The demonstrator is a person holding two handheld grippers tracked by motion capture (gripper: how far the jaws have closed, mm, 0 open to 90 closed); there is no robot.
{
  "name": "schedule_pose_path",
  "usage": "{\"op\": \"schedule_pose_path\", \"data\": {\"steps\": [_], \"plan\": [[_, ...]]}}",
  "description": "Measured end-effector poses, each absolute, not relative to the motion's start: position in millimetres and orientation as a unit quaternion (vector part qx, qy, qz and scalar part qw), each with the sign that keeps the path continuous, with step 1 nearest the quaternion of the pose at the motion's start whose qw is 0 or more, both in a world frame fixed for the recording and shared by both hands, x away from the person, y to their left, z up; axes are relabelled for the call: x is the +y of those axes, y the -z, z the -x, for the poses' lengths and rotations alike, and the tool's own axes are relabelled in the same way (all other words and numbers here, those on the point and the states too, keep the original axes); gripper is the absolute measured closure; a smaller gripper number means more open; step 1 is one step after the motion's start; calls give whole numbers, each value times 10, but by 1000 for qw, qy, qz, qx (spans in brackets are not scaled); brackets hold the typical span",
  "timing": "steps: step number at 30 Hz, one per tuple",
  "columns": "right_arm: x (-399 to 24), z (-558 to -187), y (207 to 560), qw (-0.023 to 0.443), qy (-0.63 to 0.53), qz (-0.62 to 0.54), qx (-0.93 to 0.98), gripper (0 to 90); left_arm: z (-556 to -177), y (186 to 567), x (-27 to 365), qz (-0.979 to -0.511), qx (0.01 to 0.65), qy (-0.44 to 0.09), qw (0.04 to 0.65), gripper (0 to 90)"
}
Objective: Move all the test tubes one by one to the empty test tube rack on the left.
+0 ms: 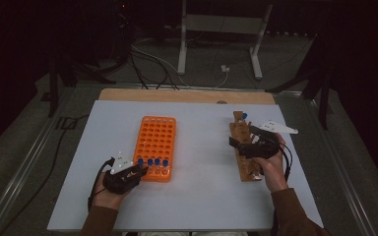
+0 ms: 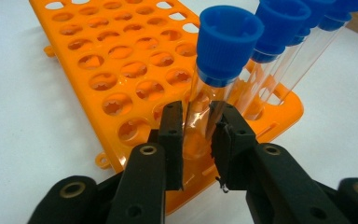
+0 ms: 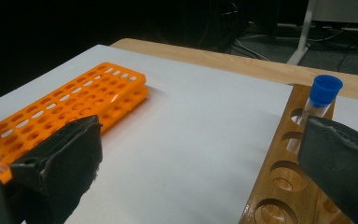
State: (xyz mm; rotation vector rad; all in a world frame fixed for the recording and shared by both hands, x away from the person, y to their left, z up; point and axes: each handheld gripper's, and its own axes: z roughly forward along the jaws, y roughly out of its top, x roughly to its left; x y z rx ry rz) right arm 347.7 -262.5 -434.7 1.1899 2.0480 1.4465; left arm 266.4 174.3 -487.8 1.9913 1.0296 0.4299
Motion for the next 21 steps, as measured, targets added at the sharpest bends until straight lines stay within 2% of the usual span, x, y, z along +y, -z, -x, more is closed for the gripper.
{"op": "schedule_pose_path", "data": {"steps": [21], "plan": [[-2650,-3473,4328,183,-516,-421,724,0,-2589,4630,1859,-758,376,-164,507,385]]}}
